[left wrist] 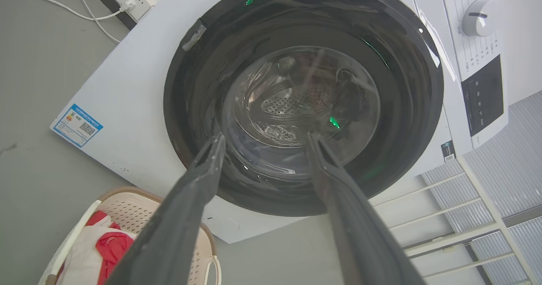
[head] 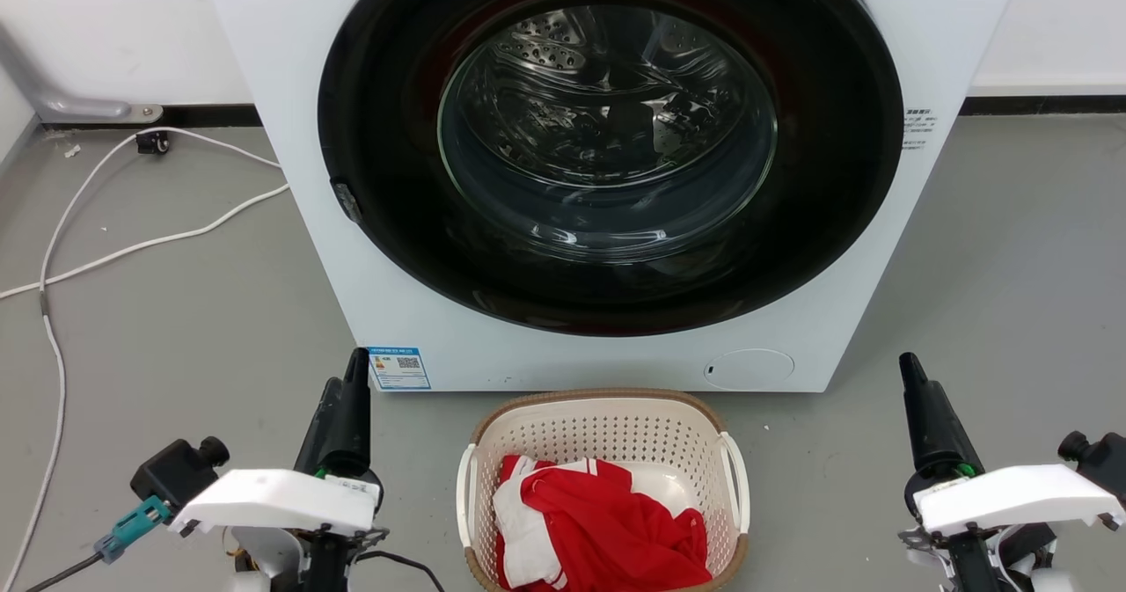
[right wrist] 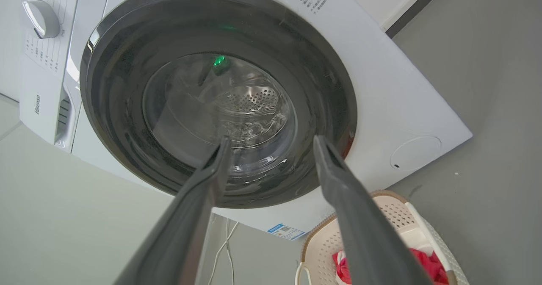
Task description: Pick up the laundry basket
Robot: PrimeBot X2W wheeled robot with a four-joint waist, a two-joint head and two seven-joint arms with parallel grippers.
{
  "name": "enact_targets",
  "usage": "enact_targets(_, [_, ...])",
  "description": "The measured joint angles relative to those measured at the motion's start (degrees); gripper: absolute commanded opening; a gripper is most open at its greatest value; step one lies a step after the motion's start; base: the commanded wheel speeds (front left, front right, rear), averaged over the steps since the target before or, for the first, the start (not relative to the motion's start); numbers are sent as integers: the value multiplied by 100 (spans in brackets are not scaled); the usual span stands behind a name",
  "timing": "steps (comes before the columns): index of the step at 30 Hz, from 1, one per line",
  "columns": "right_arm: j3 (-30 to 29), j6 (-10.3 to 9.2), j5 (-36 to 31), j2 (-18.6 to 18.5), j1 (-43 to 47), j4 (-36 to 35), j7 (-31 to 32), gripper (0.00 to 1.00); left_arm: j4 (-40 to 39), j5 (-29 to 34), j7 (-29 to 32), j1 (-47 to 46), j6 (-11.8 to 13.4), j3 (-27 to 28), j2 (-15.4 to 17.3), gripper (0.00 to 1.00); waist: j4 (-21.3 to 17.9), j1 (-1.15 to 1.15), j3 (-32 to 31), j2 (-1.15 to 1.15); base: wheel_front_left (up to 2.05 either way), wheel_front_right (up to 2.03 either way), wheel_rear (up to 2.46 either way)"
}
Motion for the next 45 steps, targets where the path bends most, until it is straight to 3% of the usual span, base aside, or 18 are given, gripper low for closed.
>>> enact_targets(16, [71,0,-1589,5,-2,110,-280,100,4,1419,-291,-20,185,-270,-2,100,22,0,-31,0,0,0,0])
enact_targets(45, [141,1,-3698,11,-25,185,-427,100,288,3604,-722,-201,423,-541,-4,100,74,0,-60,0,0,0,0])
